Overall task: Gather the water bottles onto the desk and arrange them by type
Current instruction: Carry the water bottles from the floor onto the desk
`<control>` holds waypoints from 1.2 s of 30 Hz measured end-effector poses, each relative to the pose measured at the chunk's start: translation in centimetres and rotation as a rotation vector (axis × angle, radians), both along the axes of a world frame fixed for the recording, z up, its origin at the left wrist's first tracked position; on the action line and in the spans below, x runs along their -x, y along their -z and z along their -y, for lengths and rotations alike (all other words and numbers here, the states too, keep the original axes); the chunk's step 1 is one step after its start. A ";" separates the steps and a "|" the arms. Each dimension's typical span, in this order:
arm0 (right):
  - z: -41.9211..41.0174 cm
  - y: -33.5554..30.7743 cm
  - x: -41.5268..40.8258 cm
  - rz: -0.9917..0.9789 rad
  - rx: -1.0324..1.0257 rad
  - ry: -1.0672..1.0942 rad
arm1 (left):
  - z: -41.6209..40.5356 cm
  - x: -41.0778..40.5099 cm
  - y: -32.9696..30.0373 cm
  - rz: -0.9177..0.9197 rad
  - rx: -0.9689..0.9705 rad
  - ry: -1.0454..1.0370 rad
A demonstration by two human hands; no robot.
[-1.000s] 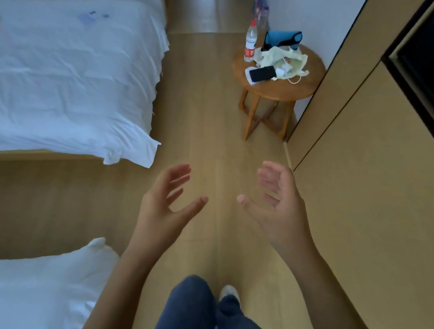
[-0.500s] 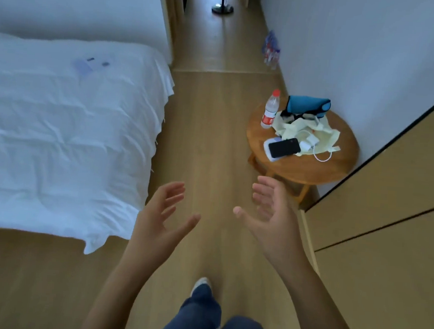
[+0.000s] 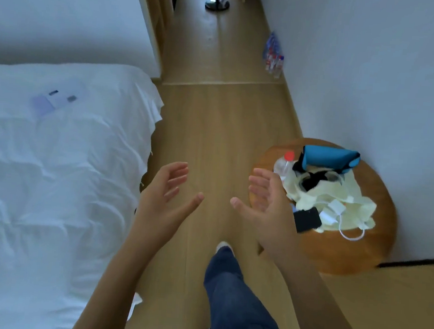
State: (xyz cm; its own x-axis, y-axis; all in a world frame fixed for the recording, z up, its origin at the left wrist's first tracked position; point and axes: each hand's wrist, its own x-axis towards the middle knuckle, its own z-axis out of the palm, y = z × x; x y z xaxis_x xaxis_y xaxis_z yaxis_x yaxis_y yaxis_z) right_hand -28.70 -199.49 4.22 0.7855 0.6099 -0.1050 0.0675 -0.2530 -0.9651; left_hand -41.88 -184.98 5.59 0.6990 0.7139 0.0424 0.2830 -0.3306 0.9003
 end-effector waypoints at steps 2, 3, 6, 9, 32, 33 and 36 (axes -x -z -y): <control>-3.7 -0.5 -5.0 0.007 0.016 -0.002 | -3.4 -4.8 -0.3 -0.016 -0.002 0.002; -5.5 -0.9 -7.4 0.013 0.016 -0.004 | -5.2 -7.0 -0.6 -0.022 -0.002 0.008; -10.6 -1.6 -13.9 0.030 0.024 -0.029 | -10.2 -12.9 -1.2 -0.028 -0.007 0.006; -15.4 -1.6 -19.3 0.031 0.041 -0.015 | -15.0 -17.8 -1.2 -0.036 0.012 -0.008; -52.9 -0.2 -64.0 -0.044 0.058 0.258 | -56.9 -66.1 -1.0 -0.070 0.038 0.221; -54.0 0.2 -66.4 -0.041 0.058 0.267 | -58.1 -68.7 -0.6 -0.074 0.041 0.230; -57.3 1.2 -74.0 -0.025 0.065 0.298 | -61.4 -77.0 0.2 -0.070 0.074 0.247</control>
